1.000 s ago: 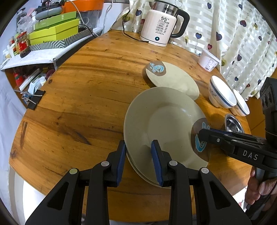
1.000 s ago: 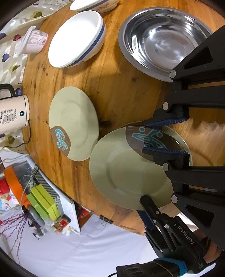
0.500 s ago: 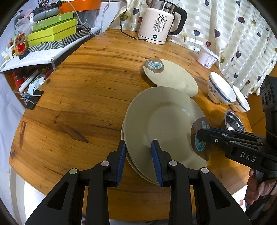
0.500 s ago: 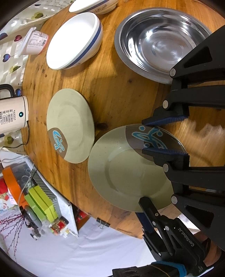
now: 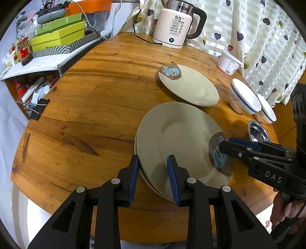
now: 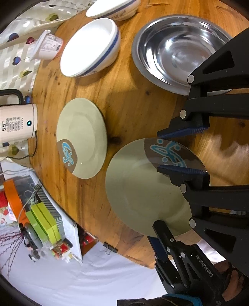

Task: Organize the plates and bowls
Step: 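Lower the plate onto the other plate and open both grippers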

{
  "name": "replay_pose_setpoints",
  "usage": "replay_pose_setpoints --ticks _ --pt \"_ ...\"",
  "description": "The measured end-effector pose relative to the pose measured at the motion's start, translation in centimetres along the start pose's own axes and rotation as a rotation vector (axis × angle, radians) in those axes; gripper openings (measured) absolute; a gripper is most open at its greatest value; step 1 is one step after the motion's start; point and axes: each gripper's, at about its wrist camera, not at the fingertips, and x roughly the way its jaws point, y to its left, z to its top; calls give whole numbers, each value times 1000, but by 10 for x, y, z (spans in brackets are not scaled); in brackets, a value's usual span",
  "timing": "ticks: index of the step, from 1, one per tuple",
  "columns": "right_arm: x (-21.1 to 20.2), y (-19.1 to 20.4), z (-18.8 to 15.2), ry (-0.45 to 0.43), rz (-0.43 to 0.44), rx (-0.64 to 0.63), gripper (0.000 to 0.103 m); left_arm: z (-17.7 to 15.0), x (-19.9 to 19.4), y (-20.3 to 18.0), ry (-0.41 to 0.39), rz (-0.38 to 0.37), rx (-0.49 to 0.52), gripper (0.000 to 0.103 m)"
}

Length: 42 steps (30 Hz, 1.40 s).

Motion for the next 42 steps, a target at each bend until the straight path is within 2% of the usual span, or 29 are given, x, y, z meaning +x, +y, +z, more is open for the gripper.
replay_pose_setpoints --ticks 9,19,31,39,42 --pt "-1 -8 0 -11 8 30 29 6 -6 7 -37 -11 -18 31" --pt "-1 -8 0 -13 33 30 29 8 2 7 -10 -33 -22 31" --pt "-23 -23 5 -72 52 81 29 22 -8 24 -53 -44 -56 31" --pt "-29 -32 11 -100 71 110 29 33 -5 25 -53 -57 -49 31" --pt "-30 -36 12 -115 75 125 32 37 -3 24 -49 -66 -44 31"
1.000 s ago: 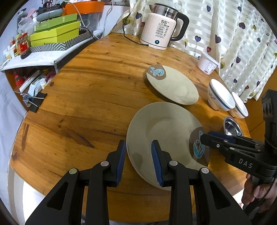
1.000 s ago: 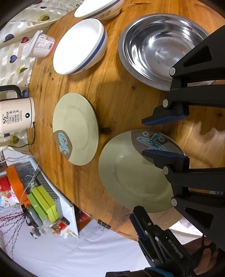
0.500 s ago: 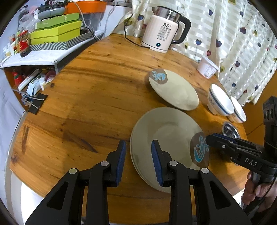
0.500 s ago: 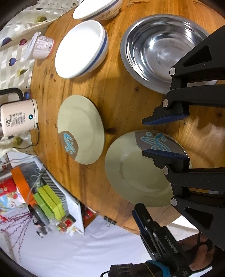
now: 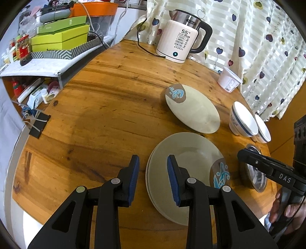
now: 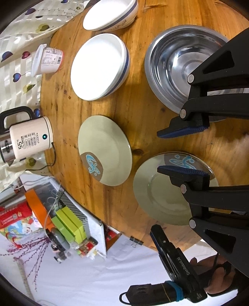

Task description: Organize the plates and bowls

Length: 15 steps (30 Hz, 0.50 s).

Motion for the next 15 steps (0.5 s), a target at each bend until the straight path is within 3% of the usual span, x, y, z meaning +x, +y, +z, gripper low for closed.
replay_pose_setpoints --ticks 15 --pt "12 -12 17 21 37 102 36 31 15 -5 14 -46 42 31"
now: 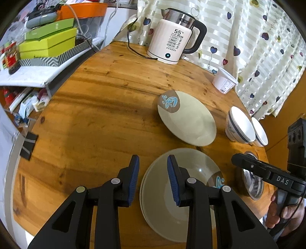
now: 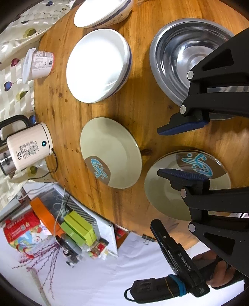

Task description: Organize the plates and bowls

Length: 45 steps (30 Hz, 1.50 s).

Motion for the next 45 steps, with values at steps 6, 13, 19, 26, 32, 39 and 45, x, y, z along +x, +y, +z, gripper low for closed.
replay_pose_setpoints --ticks 6,13,19,26,32,39,45 --pt "9 -4 12 6 -4 35 36 16 11 1 11 -5 12 31" --pt "25 -10 27 10 -26 66 36 36 30 0 30 -26 18 31" --pt "37 -18 39 14 -54 91 36 52 53 1 65 -31 23 31" --pt "50 -24 47 28 -69 101 36 65 76 -1 100 -45 45 31" --pt "58 -26 51 38 -79 107 36 70 89 -1 121 -61 46 31" --pt "63 -28 55 38 -98 111 36 77 99 -2 130 -89 47 31" --pt "68 -28 58 38 -106 112 32 80 105 -7 133 -112 69 31"
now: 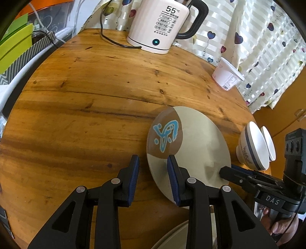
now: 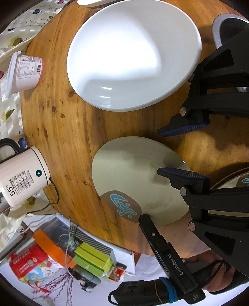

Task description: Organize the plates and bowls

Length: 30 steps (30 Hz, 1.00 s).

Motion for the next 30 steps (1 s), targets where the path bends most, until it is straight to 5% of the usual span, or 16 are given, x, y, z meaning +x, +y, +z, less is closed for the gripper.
replay_pose_setpoints --ticks 30 --pt "-13 11 3 -59 7 -45 24 -2 -13 -6 -32 8 15 31"
